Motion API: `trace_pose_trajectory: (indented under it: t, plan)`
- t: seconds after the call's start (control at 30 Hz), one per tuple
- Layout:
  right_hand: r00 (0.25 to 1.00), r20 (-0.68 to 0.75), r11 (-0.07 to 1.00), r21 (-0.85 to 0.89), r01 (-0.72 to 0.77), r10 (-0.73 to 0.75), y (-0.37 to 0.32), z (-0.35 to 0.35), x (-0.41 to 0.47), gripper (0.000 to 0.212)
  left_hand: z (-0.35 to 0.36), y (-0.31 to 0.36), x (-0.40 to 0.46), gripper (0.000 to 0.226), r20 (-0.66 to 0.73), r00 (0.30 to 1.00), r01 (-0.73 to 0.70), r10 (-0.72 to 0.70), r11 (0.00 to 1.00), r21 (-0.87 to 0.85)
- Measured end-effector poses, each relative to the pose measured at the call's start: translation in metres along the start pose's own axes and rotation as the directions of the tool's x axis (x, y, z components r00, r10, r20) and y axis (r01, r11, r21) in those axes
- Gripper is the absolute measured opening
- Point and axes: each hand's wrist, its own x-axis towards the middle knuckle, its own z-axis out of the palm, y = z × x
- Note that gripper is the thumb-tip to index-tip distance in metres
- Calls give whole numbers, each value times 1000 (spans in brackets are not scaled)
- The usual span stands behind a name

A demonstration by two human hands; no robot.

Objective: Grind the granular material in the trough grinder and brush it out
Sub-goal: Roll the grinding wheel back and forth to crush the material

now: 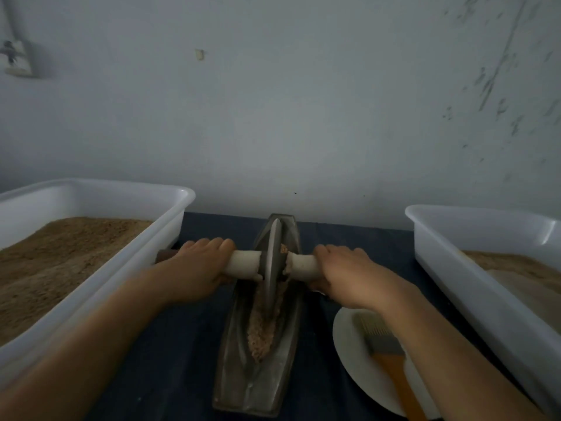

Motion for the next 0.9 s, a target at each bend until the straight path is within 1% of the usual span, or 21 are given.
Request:
trace_pose_trajectory:
  t: [0.07, 0.13, 0.2, 0.3, 0.37, 0.43, 0.5, 0.57, 0.63, 0.73, 0.77, 0.83, 0.9]
  plan:
    - [993, -118, 999, -40, -18, 14, 6, 13, 10, 32, 12, 0, 10, 34, -141, 989, 41, -34, 998, 50]
    - [978, -209, 999, -39, -25, 16, 11, 22, 17, 37, 22, 1, 17, 36, -239, 969, 78, -57, 994, 82]
    - [967, -254, 1000, -21, -22, 16, 13, 26, 19, 40, 27, 2, 20, 37, -296, 953, 94, -64, 991, 91]
    - [963, -267, 999, -24, -30, 22, 12, 26, 18, 38, 26, 3, 19, 37, -302, 952, 77, -54, 995, 67]
    - [970, -242, 998, -53, -34, 20, 8, 23, 14, 34, 22, 2, 16, 36, -263, 963, 67, -52, 997, 46]
    - [981, -191, 998, -57, -28, 17, 5, 19, 9, 29, 16, 2, 11, 37, -194, 979, 65, -56, 997, 43]
    - [992, -125, 999, -33, -9, 4, 2, 13, 1, 26, 8, 3, 4, 38, -90, 995, 44, -40, 998, 37]
    - [999, -47, 1000, -7, 11, -12, -2, 5, -7, 28, -2, 4, -4, 36, 27, 1000, 8, -9, 1000, 18]
    - [999, 35, 999, 21, 32, -32, -7, -5, -14, 31, -15, 5, -12, 29, 155, 988, -19, 23, 999, -30]
    - [989, 129, 996, 60, 69, -76, -10, -17, -24, 31, -30, 6, -21, 28, 336, 940, -18, 55, 993, -114]
    - [987, 136, 995, 64, 75, -83, -10, -18, -25, 32, -32, 5, -23, 28, 364, 930, -13, 60, 991, -130]
    - [991, 111, 996, 51, 72, -77, -11, -17, -23, 32, -31, 4, -22, 27, 368, 928, -1, 56, 989, -147]
    - [998, 51, 999, 29, 45, -47, -10, -10, -17, 30, -24, 4, -18, 26, 312, 949, -9, 52, 990, -138]
